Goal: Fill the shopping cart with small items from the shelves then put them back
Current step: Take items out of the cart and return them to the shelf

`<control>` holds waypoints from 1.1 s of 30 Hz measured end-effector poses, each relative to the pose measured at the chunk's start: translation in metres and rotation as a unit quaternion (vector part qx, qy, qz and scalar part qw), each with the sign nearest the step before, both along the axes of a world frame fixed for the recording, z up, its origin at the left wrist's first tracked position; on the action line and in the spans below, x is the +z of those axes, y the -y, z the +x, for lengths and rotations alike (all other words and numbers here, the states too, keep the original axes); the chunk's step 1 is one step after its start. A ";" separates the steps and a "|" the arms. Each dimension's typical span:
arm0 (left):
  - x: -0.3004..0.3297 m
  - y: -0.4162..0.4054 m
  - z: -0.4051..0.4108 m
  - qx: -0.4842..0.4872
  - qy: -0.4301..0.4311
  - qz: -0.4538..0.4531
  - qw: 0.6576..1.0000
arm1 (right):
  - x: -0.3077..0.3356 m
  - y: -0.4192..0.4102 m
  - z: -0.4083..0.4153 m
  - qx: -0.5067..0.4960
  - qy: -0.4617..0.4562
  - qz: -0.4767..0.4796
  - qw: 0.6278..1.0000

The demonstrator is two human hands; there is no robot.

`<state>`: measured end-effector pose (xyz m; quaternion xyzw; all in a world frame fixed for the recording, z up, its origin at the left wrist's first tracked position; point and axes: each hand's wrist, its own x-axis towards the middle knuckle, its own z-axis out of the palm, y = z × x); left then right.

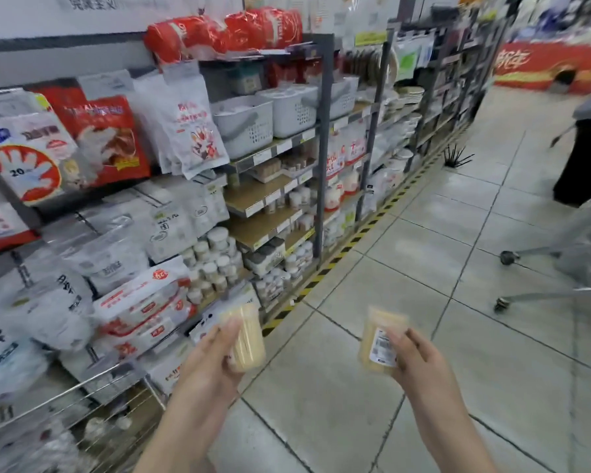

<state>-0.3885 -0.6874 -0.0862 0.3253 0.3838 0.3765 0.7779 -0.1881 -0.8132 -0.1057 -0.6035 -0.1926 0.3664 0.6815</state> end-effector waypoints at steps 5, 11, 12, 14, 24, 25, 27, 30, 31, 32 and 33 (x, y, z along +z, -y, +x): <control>-0.002 -0.044 0.068 0.005 -0.003 0.013 1.000 | -0.007 -0.048 0.063 0.004 -0.006 -0.015 1.000; -0.003 -0.130 0.174 0.011 -0.009 0.029 0.999 | -0.001 -0.128 0.164 0.003 0.014 -0.017 1.000; -0.002 -0.147 0.194 0.005 -0.011 0.035 0.999 | 0.002 -0.141 0.182 0.001 0.014 -0.018 1.000; 0.000 -0.178 0.232 -0.011 -0.013 0.048 0.999 | 0.008 -0.164 0.219 0.000 0.025 -0.019 1.000; -0.009 -0.288 0.418 -0.086 -0.011 0.014 0.996 | -0.012 -0.249 0.387 -0.073 -0.041 -0.036 0.996; -0.011 -0.299 0.434 -0.086 -0.013 0.010 0.996 | -0.015 -0.262 0.403 -0.072 -0.045 -0.035 0.996; -0.013 -0.322 0.461 -0.084 -0.022 0.011 0.996 | -0.017 -0.289 0.437 -0.058 -0.039 -0.034 0.997; -0.011 -0.358 0.500 -0.048 -0.036 0.017 0.998 | -0.014 -0.333 0.489 -0.022 -0.025 -0.036 0.999; -0.008 -0.370 0.512 -0.030 -0.038 0.020 0.999 | -0.012 -0.349 0.506 -0.008 -0.023 -0.037 0.999; -0.004 -0.381 0.522 -0.012 -0.038 0.022 0.999 | -0.009 -0.365 0.522 0.005 -0.024 -0.036 0.999; -0.002 -0.393 0.533 0.007 -0.035 0.027 0.999 | -0.006 -0.382 0.540 0.015 -0.026 -0.034 0.999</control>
